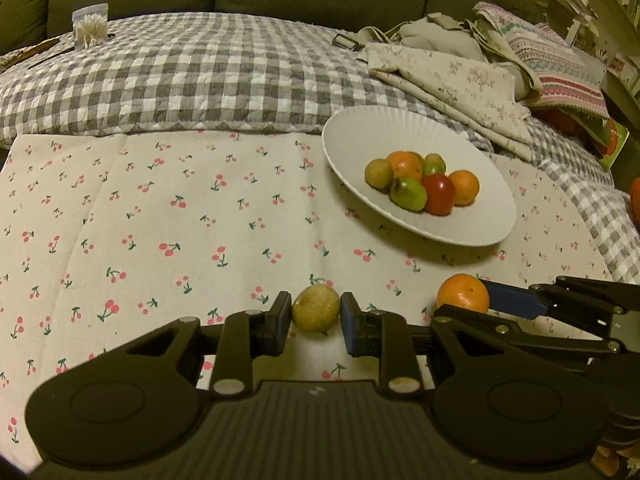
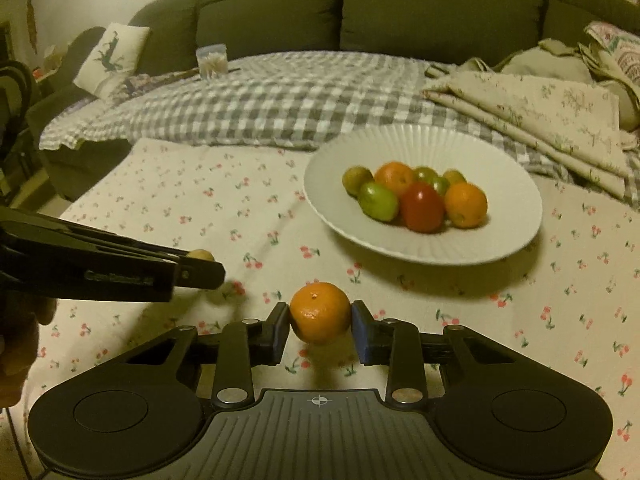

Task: Organize fruits
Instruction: 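Grasp the yellow-green fruit with the left tool while the right tool grasps the orange, then carry both fruits onto the white plate and open both tools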

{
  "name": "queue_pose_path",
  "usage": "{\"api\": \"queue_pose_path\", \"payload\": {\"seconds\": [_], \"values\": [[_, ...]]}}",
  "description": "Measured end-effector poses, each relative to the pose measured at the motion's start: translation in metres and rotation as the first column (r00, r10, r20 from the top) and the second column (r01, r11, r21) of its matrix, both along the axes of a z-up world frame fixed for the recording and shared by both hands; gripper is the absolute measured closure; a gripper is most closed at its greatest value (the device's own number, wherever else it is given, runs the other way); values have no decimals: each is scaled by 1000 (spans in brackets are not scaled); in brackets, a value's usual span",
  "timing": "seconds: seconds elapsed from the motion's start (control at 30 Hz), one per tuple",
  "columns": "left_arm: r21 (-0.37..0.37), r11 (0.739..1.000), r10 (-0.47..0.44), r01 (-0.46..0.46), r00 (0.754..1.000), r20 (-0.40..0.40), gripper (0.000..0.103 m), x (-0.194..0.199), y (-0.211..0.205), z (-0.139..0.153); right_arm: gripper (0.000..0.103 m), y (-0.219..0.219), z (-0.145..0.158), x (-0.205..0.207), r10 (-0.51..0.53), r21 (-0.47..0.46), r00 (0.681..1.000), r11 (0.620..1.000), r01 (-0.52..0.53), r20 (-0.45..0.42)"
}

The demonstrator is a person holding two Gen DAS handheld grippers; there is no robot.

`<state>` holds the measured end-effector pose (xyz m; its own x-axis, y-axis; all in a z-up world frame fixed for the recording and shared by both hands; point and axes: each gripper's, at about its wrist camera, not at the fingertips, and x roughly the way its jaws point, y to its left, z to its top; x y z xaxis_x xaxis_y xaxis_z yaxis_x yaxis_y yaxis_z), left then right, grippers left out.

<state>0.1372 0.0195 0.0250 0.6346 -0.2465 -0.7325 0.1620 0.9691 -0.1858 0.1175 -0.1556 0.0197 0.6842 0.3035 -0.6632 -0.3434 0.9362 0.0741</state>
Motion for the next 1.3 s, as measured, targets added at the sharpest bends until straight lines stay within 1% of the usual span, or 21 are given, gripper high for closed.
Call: {"api": "queue_pose_path", "payload": {"seconds": [0.1, 0.33, 0.6, 0.87, 1.07, 1.3], "values": [[-16, 1000, -4, 4, 1000, 12, 78, 2, -1, 4, 71, -1, 4, 1, -5, 1, 1000, 1000, 5, 11], [-30, 999, -31, 34, 997, 77, 78, 8, -9, 17, 71, -11, 16, 4, -30, 10, 999, 1000, 30, 37], [-10, 996, -87, 89, 985, 147, 78, 21, -25, 25, 71, -27, 27, 13, -79, 23, 995, 997, 78, 64], [13, 992, -126, 126, 976, 175, 78, 35, -40, 20, 71, -47, 32, 27, -133, 27, 988, 991, 131, 80], [43, 984, -177, 171, 964, 200, 78, 42, -57, 15, 71, -60, 27, 39, -165, 30, 984, 986, 164, 63], [72, 967, -253, 243, 944, 212, 78, 50, -79, 6, 71, -63, 18, 57, -160, 27, 986, 987, 159, 47]]}}
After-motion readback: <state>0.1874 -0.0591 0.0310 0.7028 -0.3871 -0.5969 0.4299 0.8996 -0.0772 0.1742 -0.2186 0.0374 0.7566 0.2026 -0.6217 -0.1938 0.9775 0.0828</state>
